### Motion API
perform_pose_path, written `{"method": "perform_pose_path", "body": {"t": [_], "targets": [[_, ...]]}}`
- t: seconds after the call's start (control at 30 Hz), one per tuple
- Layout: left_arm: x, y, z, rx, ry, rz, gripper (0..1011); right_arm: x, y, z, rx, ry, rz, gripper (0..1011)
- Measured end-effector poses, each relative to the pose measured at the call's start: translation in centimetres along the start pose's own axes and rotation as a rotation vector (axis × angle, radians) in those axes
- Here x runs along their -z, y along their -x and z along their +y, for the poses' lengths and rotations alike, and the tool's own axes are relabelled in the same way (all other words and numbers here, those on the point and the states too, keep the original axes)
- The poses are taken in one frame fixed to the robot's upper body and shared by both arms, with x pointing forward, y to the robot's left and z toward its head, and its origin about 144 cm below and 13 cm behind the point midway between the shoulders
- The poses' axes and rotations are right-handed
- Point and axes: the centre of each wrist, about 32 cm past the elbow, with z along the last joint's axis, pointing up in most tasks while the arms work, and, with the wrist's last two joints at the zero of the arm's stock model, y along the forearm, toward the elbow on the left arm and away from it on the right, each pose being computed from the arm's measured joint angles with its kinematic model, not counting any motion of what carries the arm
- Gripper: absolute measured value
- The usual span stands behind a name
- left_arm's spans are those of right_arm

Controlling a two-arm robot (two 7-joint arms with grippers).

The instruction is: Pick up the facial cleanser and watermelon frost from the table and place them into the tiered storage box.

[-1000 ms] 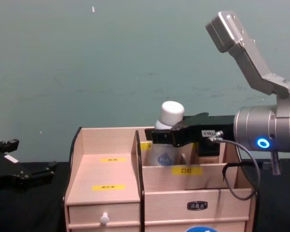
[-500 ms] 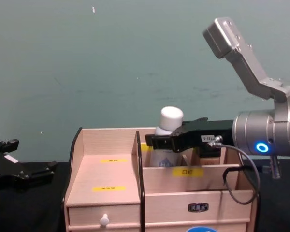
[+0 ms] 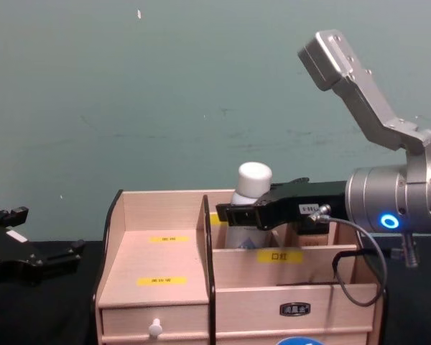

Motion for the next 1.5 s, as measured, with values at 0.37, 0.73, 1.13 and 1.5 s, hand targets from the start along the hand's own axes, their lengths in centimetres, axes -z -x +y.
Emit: {"method": "perform_pose_path", "body": {"t": [0.37, 0.73, 1.13, 1.5], "targets": [[0.0, 0.0, 0.0, 0.000, 0.000, 0.000, 1009, 0.0, 0.0, 0.0, 0.000, 0.000, 0.001, 841], [0.0, 0.0, 0.0, 0.000, 0.000, 0.000, 1010, -0.5, -0.4, -0.6, 0.014, -0.036, -0.012, 1002], [0.0, 0.0, 0.0, 0.000, 0.000, 0.000, 1010, -2.4, 0.1, -3.6, 0.017, 0.018, -0.056, 1003], [0.0, 0.0, 0.0, 0.000, 0.000, 0.000, 1010, -2.4, 2.6, -8.6, -0.008, 0.110, 0.005, 1002]]}}
